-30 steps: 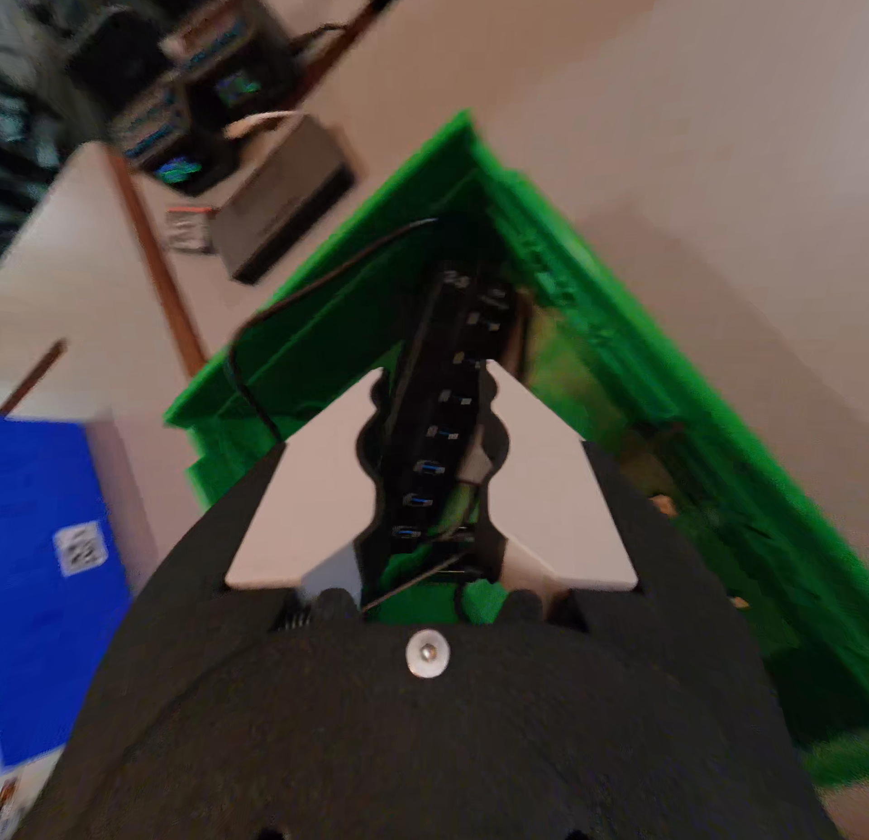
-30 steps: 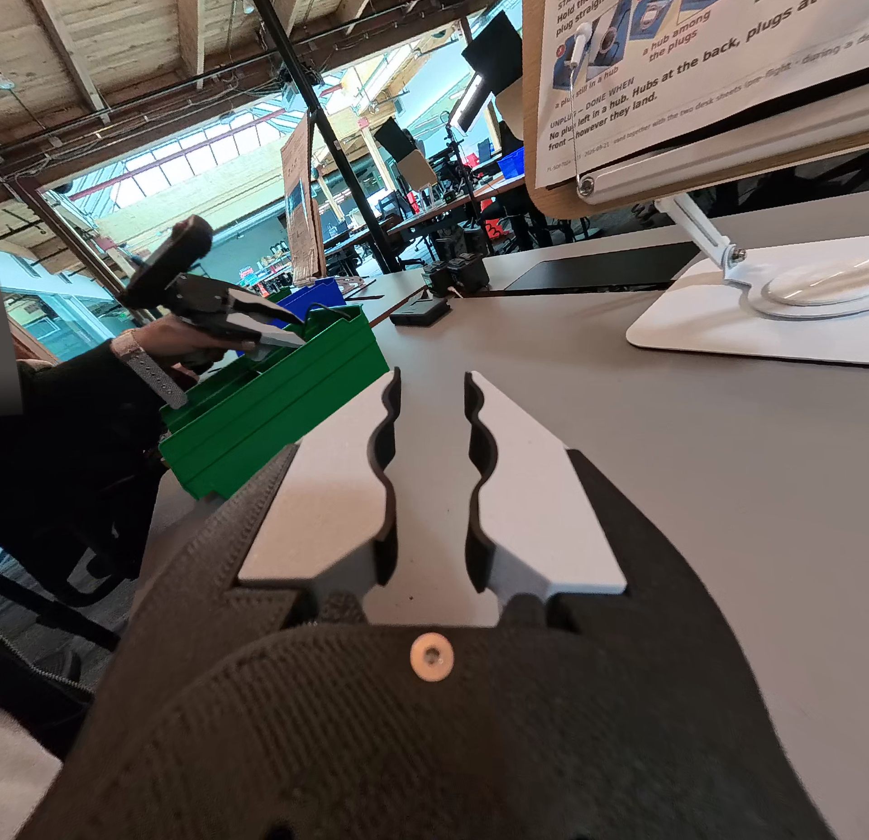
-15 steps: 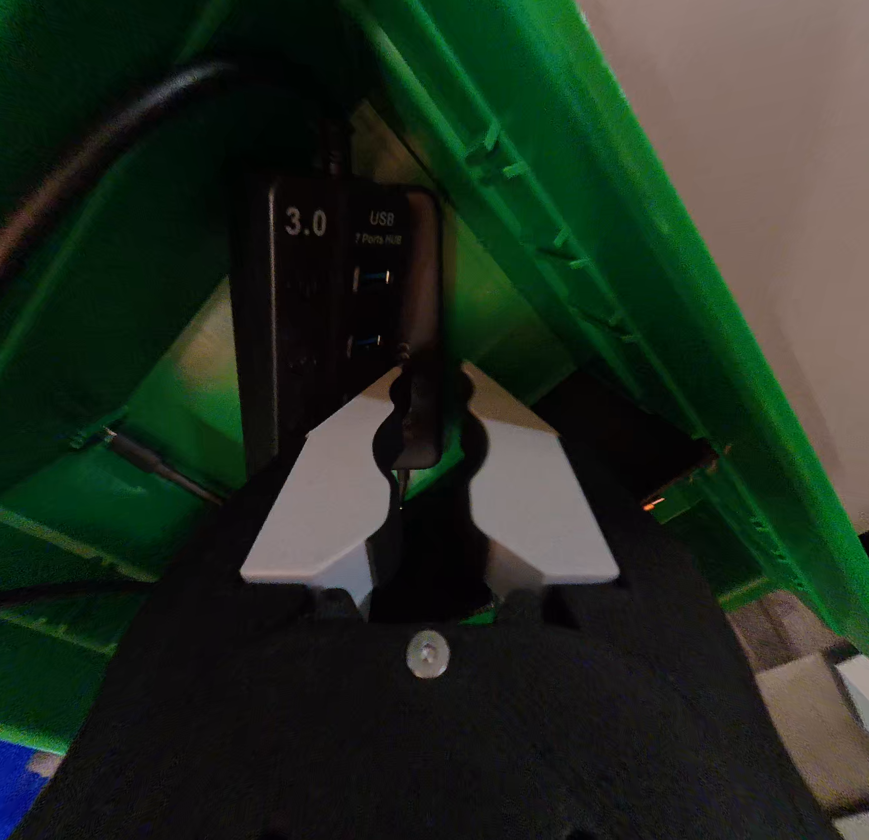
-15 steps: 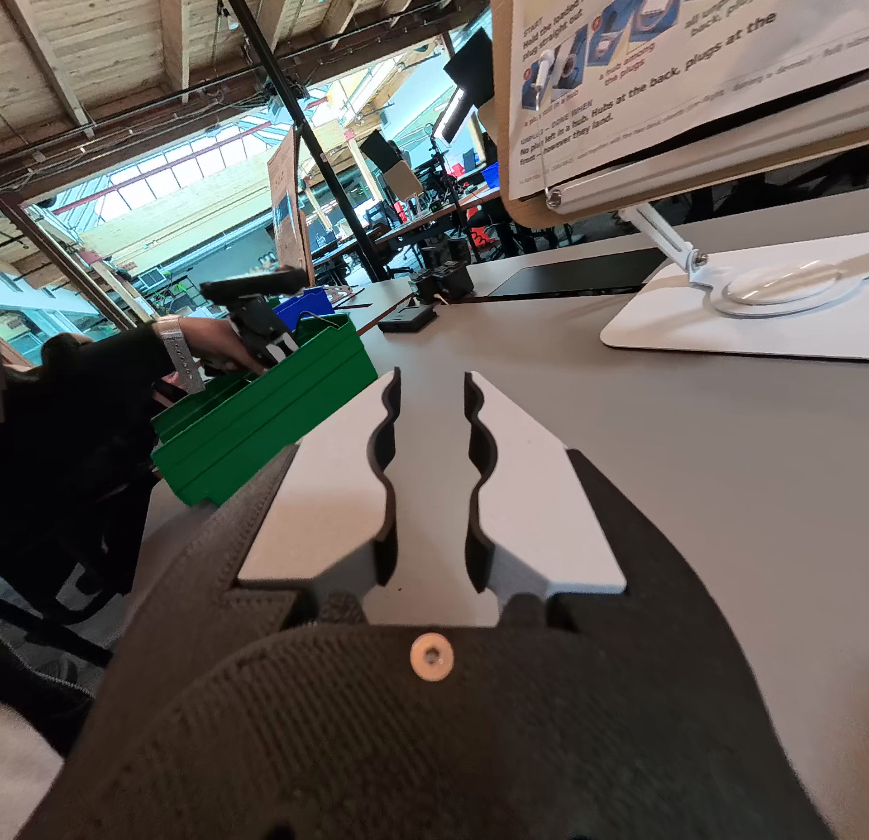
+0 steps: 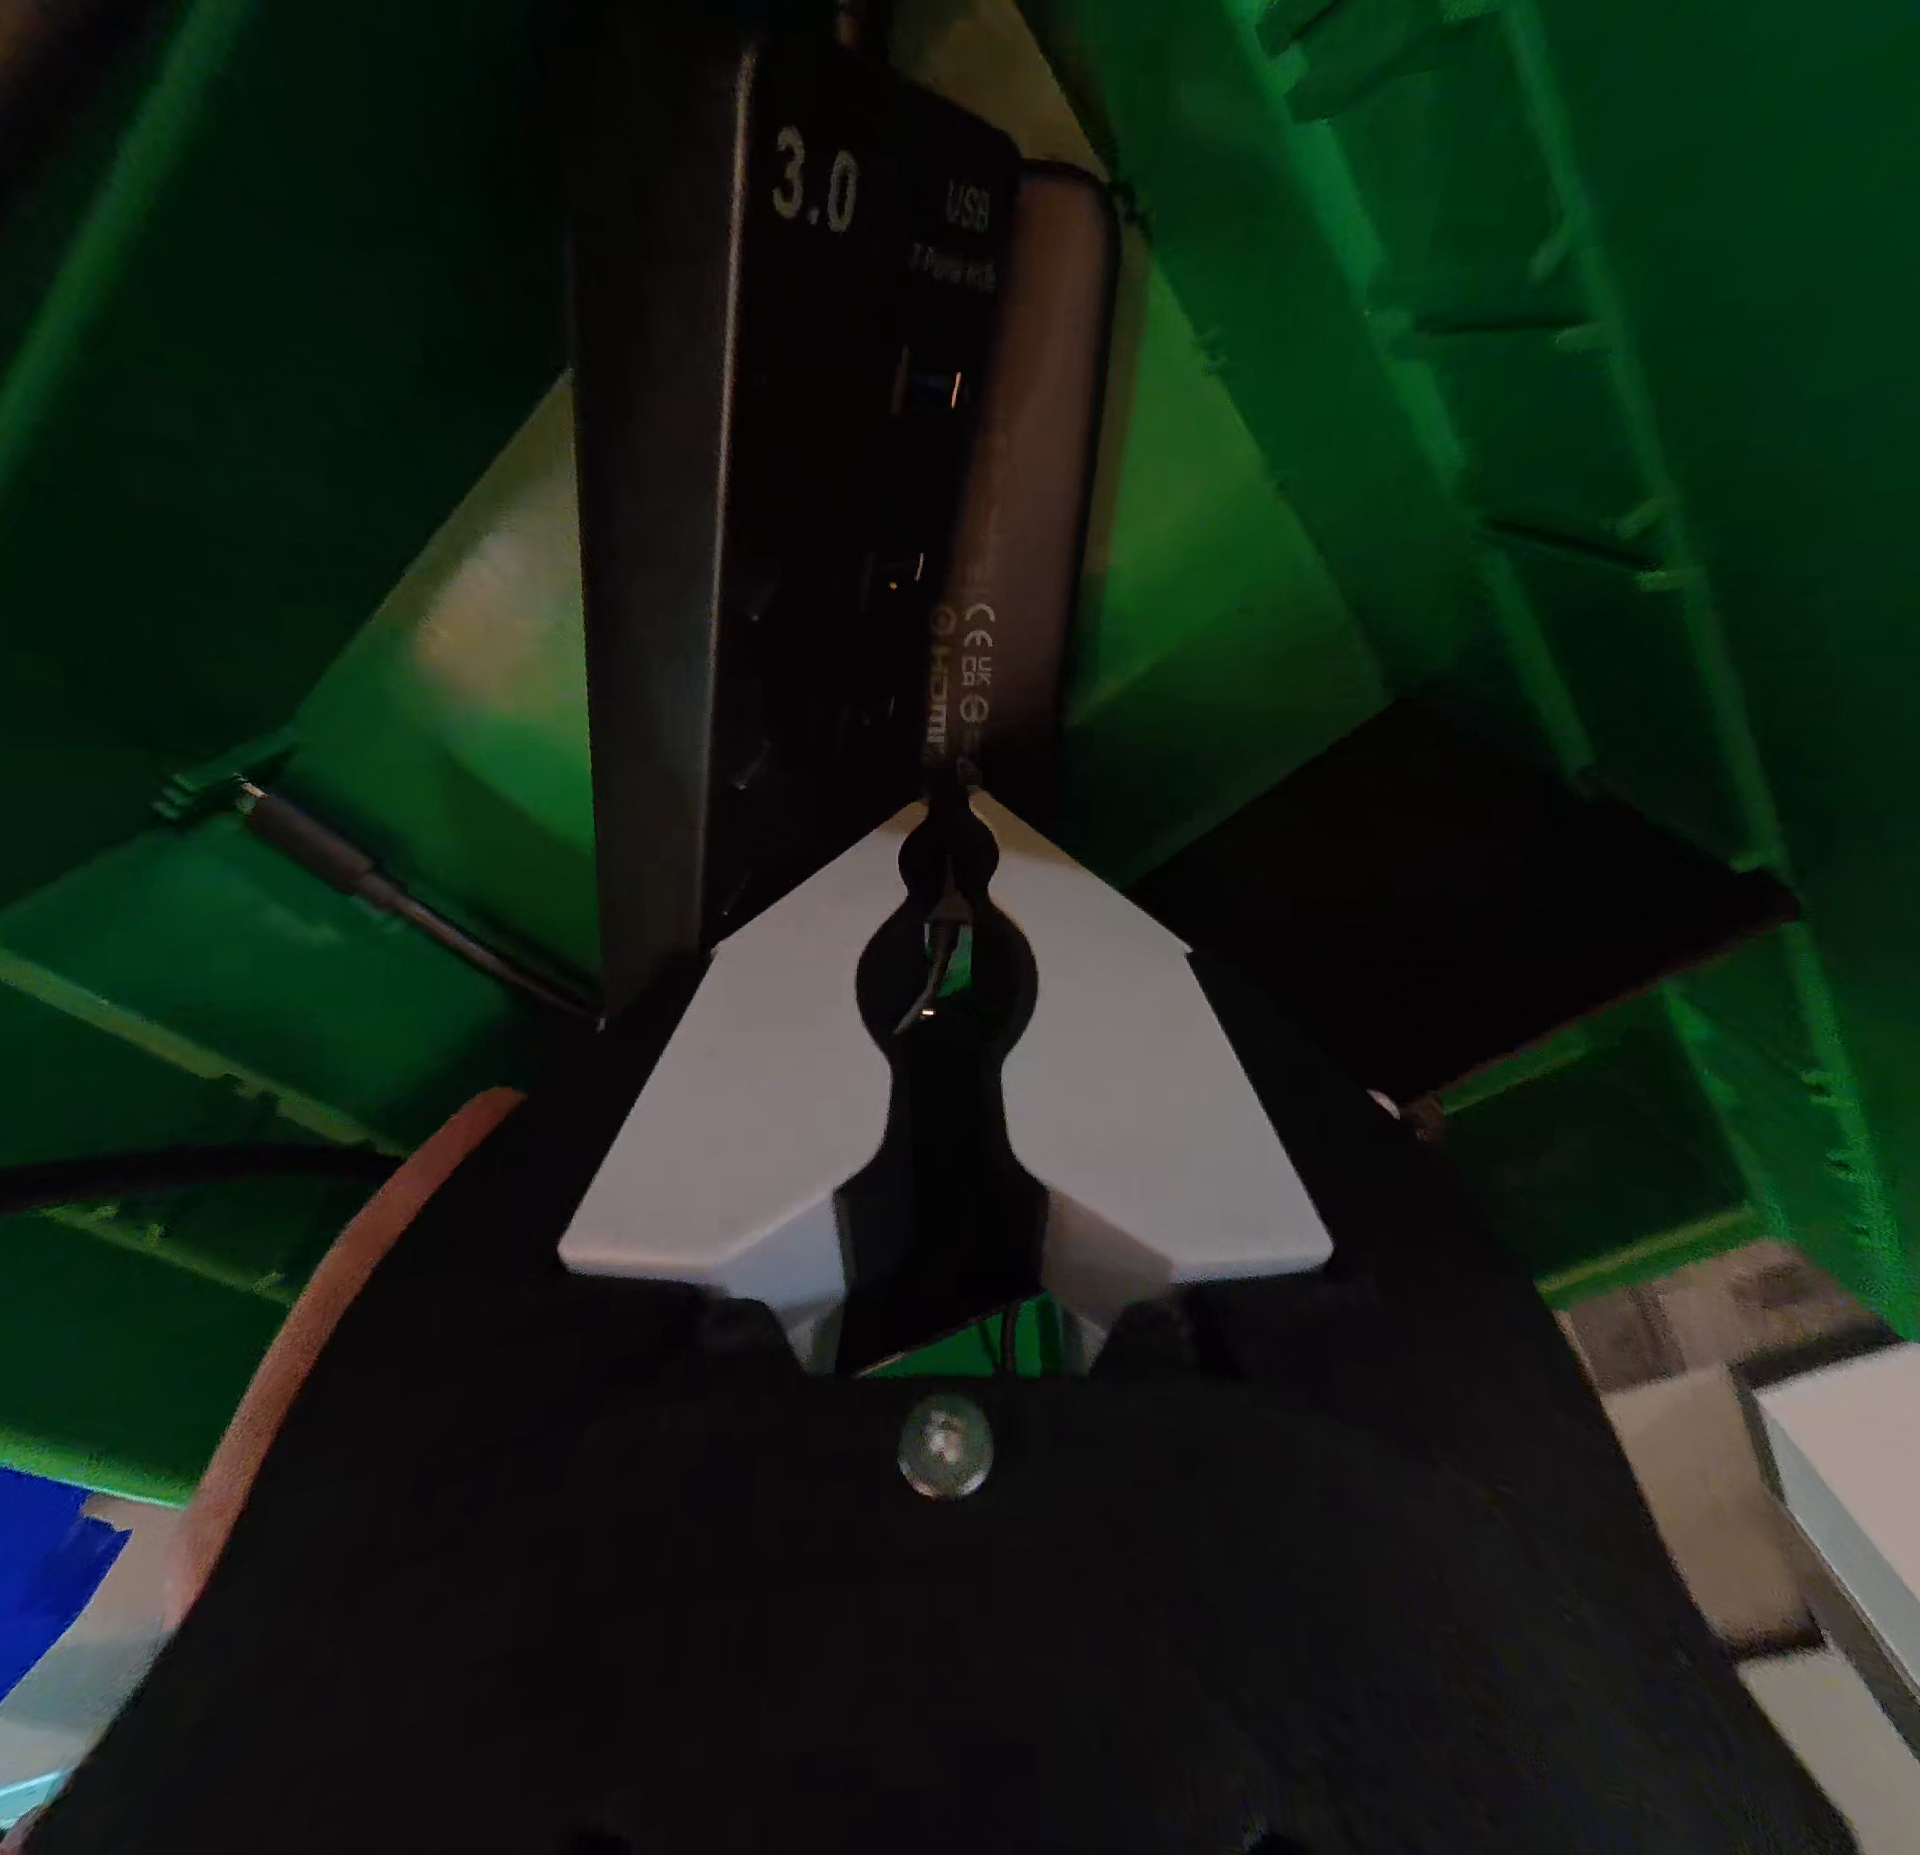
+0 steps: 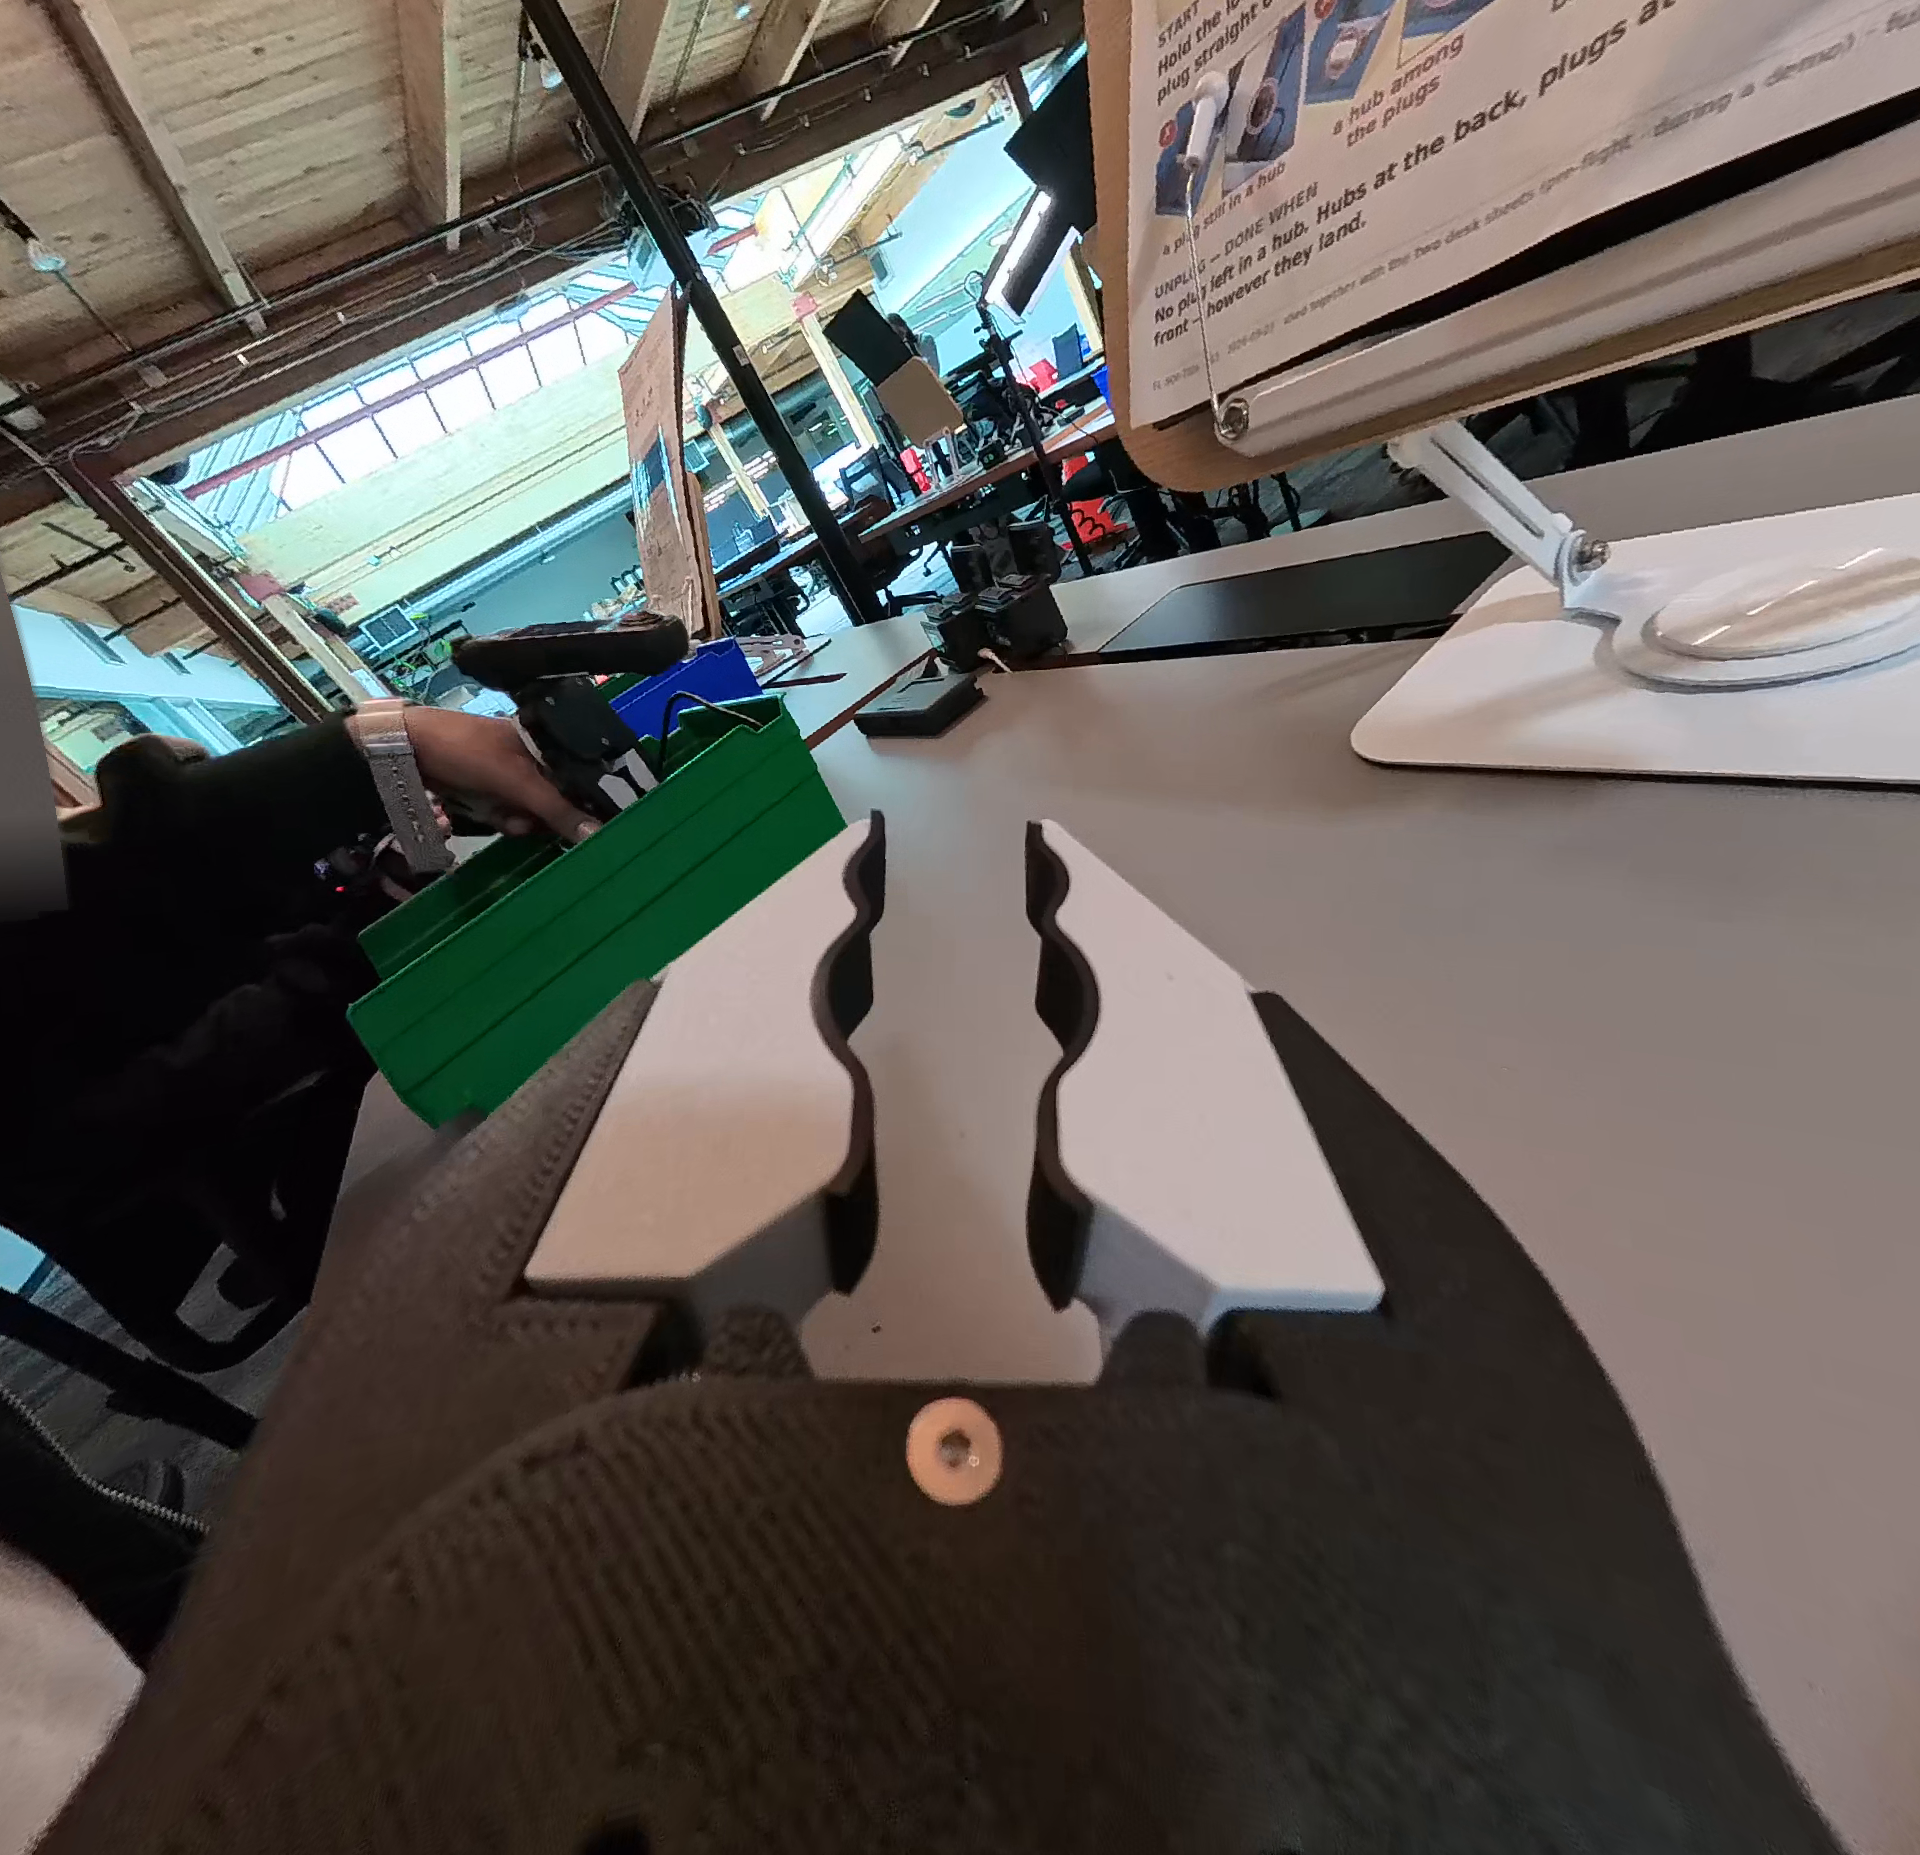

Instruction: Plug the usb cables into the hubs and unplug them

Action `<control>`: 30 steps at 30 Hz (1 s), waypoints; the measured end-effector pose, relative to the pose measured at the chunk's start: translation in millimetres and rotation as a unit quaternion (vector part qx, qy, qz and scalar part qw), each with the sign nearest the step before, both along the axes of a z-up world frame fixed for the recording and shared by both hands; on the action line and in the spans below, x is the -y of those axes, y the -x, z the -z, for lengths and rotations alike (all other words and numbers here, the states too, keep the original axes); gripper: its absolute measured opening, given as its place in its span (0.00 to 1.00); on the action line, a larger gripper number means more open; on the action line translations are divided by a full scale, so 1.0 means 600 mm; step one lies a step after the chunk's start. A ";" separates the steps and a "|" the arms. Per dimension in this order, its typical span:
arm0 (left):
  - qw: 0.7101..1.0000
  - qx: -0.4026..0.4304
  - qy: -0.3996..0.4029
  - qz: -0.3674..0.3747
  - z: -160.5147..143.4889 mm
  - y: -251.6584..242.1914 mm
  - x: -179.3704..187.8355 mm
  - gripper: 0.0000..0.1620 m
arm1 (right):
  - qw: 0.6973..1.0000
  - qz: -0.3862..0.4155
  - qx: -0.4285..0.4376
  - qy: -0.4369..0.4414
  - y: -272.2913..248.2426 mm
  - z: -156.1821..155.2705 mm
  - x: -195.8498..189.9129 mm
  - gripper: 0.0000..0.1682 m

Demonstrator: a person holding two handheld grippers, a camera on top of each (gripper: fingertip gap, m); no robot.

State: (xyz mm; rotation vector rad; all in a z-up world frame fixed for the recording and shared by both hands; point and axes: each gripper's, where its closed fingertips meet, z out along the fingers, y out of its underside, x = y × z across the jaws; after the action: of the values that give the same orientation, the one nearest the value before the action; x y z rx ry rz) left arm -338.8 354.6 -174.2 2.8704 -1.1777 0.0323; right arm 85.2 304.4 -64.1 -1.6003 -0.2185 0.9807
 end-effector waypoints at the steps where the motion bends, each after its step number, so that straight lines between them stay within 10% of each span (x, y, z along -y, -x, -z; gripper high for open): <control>1: 1.000 0.006 0.012 -0.002 0.000 0.002 0.002 0.03 | 1.000 0.001 0.001 0.000 -0.002 0.000 0.000 0.16; 15: 0.998 0.014 0.067 0.004 -0.001 -0.008 0.008 0.05 | 1.000 0.006 -0.009 0.008 -0.012 0.010 -0.013 0.16; 30: 0.993 0.009 -0.112 0.030 -0.002 -0.050 -0.036 0.10 | 1.000 0.012 -0.009 0.004 -0.024 0.011 -0.011 0.15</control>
State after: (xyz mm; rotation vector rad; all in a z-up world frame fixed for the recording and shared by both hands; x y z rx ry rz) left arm -308.8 376.3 -173.2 3.0284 -1.3526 -0.0811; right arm 99.4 311.1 -70.7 -1.5973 -0.1839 0.9774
